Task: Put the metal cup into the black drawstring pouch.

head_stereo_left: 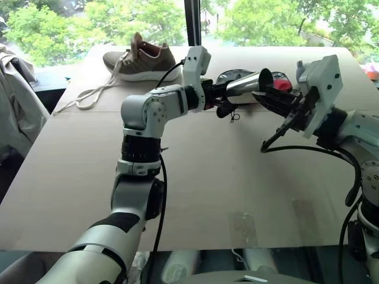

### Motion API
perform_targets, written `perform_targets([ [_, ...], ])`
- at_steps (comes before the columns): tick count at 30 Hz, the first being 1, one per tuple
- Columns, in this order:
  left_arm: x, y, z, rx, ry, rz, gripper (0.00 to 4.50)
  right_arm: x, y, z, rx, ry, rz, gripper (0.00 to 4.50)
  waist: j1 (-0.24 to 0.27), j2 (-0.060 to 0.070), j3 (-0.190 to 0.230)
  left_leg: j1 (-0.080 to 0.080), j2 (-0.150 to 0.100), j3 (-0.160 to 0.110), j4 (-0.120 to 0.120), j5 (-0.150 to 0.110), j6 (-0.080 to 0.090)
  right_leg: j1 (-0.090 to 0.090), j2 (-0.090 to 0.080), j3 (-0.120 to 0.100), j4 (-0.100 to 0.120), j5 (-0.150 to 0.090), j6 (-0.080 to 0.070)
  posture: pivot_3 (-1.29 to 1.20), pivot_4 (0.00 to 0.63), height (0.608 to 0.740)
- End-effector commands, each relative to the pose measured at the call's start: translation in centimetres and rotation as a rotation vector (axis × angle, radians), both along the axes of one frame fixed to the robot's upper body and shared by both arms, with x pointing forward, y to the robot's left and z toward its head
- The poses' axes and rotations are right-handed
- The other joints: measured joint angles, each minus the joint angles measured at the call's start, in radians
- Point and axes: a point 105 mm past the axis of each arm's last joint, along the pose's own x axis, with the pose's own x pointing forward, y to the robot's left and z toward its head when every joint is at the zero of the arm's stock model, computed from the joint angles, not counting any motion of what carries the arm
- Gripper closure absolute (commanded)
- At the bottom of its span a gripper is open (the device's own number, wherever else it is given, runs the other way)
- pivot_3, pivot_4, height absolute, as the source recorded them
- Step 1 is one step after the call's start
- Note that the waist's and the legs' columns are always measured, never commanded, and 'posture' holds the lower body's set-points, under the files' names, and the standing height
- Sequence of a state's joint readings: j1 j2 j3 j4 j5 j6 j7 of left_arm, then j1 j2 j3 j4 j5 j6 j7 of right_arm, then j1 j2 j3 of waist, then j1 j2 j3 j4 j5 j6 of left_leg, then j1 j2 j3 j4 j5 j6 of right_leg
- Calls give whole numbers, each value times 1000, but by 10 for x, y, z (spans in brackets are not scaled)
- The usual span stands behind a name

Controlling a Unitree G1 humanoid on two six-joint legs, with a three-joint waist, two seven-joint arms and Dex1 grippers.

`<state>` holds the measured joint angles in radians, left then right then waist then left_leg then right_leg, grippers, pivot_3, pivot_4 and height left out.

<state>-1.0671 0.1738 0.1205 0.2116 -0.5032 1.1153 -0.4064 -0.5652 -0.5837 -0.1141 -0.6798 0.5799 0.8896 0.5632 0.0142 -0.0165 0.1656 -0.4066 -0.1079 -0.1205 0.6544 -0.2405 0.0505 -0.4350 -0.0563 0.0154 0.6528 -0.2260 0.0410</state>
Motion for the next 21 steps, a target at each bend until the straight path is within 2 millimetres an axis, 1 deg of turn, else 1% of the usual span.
perform_targets([
  [1,8,4,8,-51,61,52,4500,-10,5,3,-10,-68,40,4474,0,0,0,0,0,0,0,0,0,0,0,0,1,0,0,0,150,740],
  [3,12,6,6,-86,121,79,4500,-9,5,-1,-18,-68,41,4474,-1,0,0,1,0,1,1,0,0,0,0,1,3,0,0,0,150,740],
  [5,16,6,10,-157,201,89,4500,-7,3,-11,-57,-68,25,4474,-1,0,0,3,0,2,1,0,0,0,0,2,6,0,0,0,150,740],
  [9,16,3,15,-251,308,72,4500,1,-1,-30,-117,-77,-19,4474,-1,0,0,5,0,3,1,0,-1,1,0,2,7,0,0,0,150,740],
  [11,15,4,16,-281,345,67,4500,4,-3,-36,-124,-80,-35,4474,-1,0,0,5,0,4,1,0,-1,2,0,3,8,0,0,0,150,740],
  [15,13,4,15,-300,391,59,4500,5,0,-37,-100,-107,-35,4474,-3,0,0,6,0,5,1,0,-1,2,1,4,8,0,0,0,150,740],
  [21,9,5,13,-291,408,51,4500,10,4,-23,-9,-153,-63,4474,-2,0,0,7,1,5,1,1,-1,2,1,5,8,0,0,0,150,740],
])
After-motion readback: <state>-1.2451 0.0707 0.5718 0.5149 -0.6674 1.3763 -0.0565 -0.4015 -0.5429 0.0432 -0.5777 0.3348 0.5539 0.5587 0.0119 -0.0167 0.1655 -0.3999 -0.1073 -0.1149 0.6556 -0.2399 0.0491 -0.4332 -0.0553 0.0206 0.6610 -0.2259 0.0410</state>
